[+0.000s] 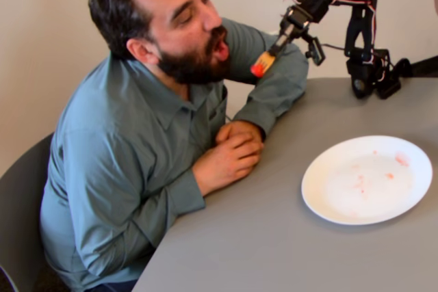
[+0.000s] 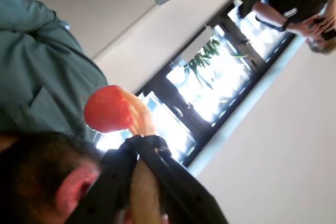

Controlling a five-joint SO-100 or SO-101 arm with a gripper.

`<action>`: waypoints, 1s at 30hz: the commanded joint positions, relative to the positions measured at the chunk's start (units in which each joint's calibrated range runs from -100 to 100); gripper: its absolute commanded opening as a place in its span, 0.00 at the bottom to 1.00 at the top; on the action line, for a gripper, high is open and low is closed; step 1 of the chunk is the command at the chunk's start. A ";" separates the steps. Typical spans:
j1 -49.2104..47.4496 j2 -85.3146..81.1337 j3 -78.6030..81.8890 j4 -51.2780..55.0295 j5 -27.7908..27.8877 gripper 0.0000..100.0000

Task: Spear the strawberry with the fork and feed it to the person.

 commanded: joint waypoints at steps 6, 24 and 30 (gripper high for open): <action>2.35 0.03 0.43 -9.86 4.76 0.01; 5.86 0.03 1.06 -14.21 6.02 0.01; 0.56 -6.24 5.39 -3.42 0.99 0.01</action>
